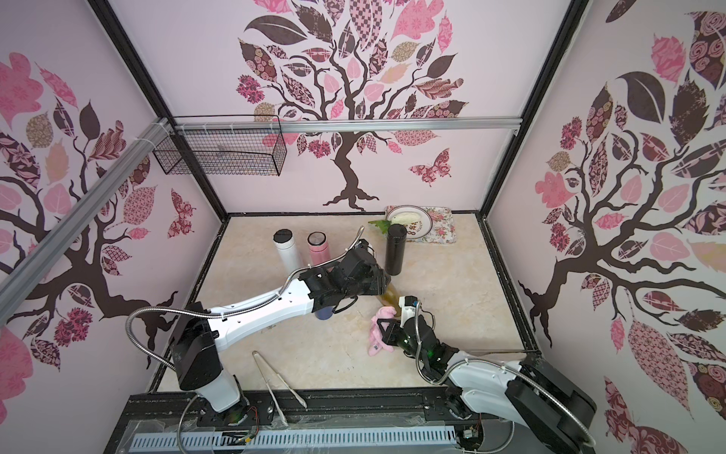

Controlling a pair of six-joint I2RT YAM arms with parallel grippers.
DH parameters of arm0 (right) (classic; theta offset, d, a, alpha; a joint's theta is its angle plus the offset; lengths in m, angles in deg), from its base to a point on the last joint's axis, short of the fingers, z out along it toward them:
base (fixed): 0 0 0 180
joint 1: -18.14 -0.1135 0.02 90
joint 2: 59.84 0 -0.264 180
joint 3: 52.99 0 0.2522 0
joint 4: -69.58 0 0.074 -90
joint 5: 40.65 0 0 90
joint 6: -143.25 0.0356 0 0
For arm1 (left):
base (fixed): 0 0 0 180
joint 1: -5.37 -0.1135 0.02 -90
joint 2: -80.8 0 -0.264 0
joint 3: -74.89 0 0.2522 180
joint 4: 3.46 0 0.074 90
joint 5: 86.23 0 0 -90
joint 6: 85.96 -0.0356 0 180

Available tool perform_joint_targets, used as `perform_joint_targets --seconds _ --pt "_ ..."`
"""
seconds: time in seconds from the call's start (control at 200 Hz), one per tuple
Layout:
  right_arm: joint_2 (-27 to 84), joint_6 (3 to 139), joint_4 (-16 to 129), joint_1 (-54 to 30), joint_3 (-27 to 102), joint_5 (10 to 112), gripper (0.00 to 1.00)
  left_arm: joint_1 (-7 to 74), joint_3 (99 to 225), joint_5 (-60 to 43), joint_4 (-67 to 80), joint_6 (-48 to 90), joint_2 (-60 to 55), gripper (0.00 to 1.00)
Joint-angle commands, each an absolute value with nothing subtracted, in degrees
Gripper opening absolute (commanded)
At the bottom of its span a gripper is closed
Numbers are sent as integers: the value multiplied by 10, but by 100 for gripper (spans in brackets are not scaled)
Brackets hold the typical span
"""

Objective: Wipe the surface of the thermos
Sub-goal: Wipe the dirt from the surface of the thermos.

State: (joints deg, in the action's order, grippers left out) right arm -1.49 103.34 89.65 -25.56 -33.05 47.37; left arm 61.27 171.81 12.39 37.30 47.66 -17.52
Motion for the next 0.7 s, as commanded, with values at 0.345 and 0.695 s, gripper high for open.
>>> perform_joint_targets --seconds 0.345,0.695 --pt "-78 1016 848 -248 -297 472 0 636 1654 103 365 330 -102 0" --pt "-52 1026 820 -208 -293 493 0 645 1592 104 359 219 -37 0"
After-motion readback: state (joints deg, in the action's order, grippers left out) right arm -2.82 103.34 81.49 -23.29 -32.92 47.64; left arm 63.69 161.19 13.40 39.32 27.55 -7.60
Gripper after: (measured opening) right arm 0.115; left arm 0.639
